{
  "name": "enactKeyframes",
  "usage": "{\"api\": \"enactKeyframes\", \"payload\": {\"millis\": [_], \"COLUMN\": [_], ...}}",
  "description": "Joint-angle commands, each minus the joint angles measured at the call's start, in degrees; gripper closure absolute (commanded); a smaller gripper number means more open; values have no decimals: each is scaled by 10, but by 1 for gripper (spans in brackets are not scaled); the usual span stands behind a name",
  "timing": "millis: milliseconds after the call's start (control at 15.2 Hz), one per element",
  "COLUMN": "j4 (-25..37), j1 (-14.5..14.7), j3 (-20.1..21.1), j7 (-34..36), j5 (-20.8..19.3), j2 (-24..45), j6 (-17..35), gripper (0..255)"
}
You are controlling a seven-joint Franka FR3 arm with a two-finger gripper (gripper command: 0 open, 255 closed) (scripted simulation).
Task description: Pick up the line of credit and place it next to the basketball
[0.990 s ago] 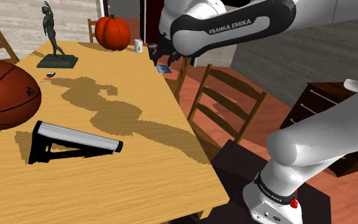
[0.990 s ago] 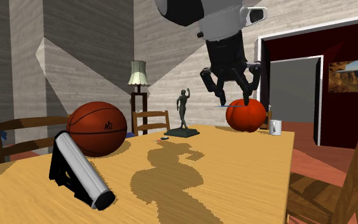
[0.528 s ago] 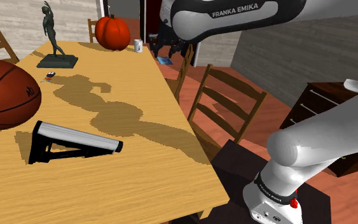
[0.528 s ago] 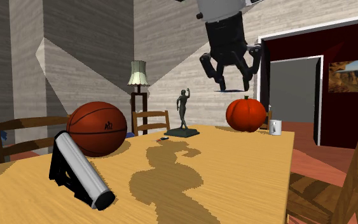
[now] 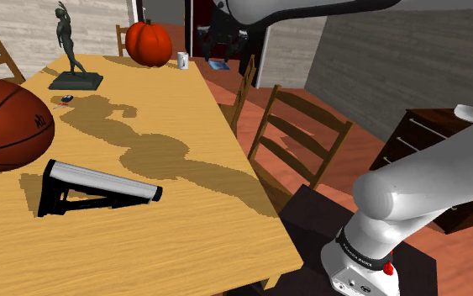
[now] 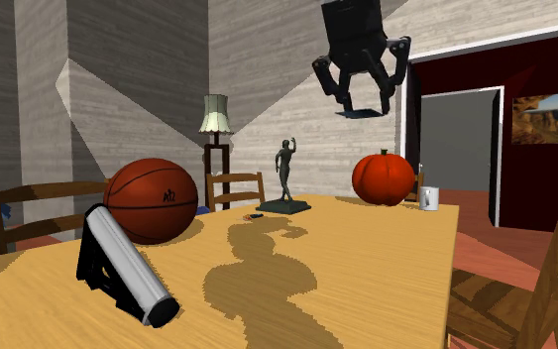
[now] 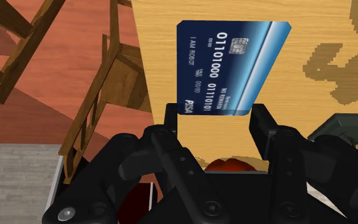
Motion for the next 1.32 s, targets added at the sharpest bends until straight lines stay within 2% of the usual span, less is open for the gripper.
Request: {"api": "enactKeyframes", "payload": {"millis": [0,264,462,660,792,858,990,1254], "j4": [10,63,112,170,216,242,296,415], "j1": [0,-13,-26,-39,-29,-7,63,227], "j3": [0,71,134,212,264,280,282,232], "j7": [-2,69,130,203,262,293,339,380], "j5": [1,-39,-86,-160,-239,-285,-364,-459], "j2": [1,42,88,157,229,272,348,455], "j6": [-10,-40,-70,-113,-158,-186,-242,-329], "gripper": [255,255,255,255,255,255,255,255]}}
